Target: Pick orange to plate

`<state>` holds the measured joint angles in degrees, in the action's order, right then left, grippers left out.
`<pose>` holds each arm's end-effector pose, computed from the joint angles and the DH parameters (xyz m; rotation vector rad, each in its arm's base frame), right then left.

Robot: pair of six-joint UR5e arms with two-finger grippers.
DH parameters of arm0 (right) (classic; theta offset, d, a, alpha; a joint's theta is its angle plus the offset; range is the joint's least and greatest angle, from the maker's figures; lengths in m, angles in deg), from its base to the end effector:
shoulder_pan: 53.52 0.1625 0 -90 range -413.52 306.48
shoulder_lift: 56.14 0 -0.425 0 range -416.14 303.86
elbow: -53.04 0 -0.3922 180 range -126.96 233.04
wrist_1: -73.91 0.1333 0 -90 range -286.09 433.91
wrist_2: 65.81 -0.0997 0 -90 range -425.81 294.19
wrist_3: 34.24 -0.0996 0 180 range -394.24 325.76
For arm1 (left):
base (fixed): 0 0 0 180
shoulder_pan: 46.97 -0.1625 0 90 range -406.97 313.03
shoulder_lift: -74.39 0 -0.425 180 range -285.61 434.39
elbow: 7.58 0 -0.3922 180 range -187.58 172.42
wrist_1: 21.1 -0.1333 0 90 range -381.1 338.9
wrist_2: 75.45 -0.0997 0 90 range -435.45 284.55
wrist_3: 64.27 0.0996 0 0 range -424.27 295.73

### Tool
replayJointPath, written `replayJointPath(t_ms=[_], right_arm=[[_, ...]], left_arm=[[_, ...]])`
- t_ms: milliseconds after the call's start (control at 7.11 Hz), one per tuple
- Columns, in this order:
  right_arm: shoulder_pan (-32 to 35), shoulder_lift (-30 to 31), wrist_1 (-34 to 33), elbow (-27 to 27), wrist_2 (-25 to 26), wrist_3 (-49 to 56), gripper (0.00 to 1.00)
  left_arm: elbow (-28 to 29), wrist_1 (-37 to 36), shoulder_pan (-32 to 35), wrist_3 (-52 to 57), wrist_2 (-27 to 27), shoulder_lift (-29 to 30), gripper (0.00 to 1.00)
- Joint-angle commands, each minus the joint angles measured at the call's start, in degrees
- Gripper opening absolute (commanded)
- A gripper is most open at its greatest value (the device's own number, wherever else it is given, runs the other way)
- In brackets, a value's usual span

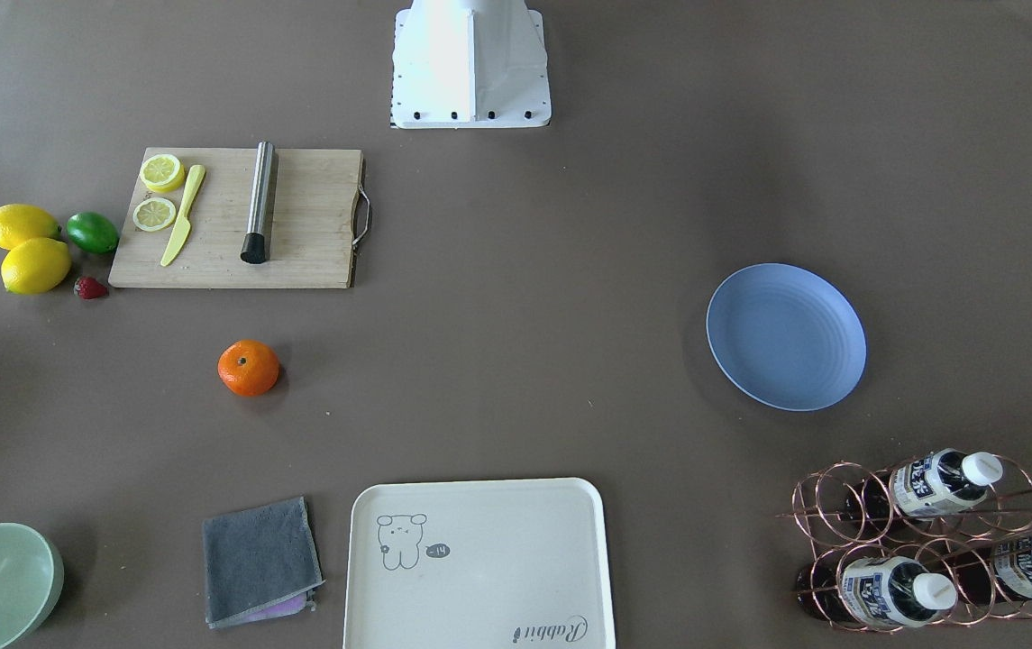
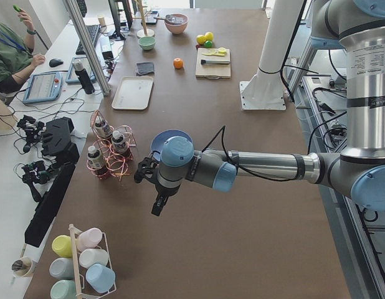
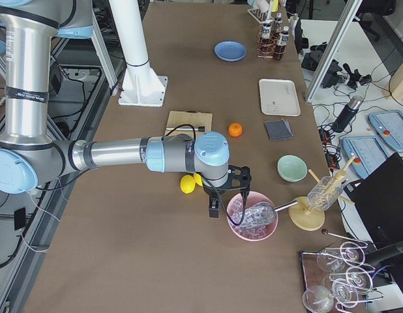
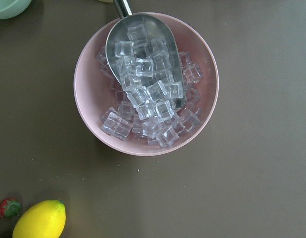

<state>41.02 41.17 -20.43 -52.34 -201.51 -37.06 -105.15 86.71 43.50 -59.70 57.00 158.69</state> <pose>0.0965 -0.4320 0.5919 0.0736 -0.7966 0.0956 -0.0699 -0.4678 0.6082 0.3598 0.7190 0.1949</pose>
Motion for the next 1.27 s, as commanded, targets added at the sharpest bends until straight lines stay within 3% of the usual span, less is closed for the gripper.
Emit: replayJointPath(t_ms=[0,281,422,844,1125], right_arm=[[-0.1,-0.7,0.0,0.0,0.1,-1.1,1.00],[-1.7,-1.9,0.0,0.3,0.0,-2.1,1.00],[-3.2,-3.4,0.0,0.3,0.1,-5.3,1.00],[-8.8,-7.1,-0.1,0.6,0.0,-9.1,1.00],[-10.8,-7.1,4.2,1.4,0.0,-10.0,1.00]], left_arm=[[1.3,1.9,-0.3,0.4,1.0,0.8,0.98],[3.2,6.8,-3.2,0.1,4.1,1.0,0.98],[3.1,9.1,-6.1,-5.2,4.2,1.3,0.98],[5.8,29.3,-18.1,-39.3,3.3,2.5,0.98],[6.0,34.5,-26.2,-46.8,-5.0,2.6,0.98]])
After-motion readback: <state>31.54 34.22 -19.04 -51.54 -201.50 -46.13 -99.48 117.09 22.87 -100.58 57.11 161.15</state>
